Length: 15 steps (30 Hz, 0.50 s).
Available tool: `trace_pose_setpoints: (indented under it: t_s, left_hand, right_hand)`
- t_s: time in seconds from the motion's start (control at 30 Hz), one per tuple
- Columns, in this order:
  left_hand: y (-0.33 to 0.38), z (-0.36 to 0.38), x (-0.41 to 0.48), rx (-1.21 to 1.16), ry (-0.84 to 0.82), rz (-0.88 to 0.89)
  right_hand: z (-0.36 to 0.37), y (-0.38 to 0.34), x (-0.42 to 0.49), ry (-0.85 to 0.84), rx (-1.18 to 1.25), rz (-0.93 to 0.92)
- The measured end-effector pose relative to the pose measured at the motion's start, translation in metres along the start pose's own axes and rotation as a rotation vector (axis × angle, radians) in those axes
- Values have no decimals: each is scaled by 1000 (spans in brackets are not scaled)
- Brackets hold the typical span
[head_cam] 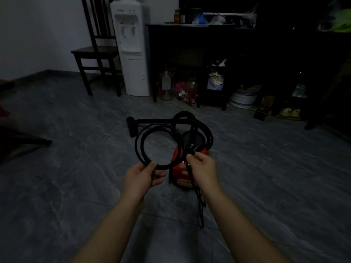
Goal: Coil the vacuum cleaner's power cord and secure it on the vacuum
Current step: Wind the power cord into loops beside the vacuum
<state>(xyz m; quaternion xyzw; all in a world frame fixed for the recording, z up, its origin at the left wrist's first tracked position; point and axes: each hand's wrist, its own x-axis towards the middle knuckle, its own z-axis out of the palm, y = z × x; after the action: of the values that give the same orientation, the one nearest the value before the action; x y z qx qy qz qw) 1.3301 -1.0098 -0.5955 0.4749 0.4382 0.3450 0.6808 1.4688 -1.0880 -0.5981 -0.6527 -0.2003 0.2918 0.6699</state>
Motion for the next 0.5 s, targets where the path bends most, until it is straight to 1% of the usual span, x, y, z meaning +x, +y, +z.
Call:
trace_pose_setpoints:
  t_s: [0.1, 0.2, 0.33, 0.5]
  left_hand:
    - [0, 2, -3, 42, 24, 34]
    - [1, 2, -6, 45, 28, 37]
    - [1, 4, -9, 57, 22, 32]
    - [0, 5, -10, 63, 35, 26]
  right_hand:
    - [3, 1, 1, -40, -64, -6]
    - [7, 2, -2, -124, -45, -51]
    - [8, 2, -1, -80, -13, -87]
    - [8, 3, -2, -145, 7, -135]
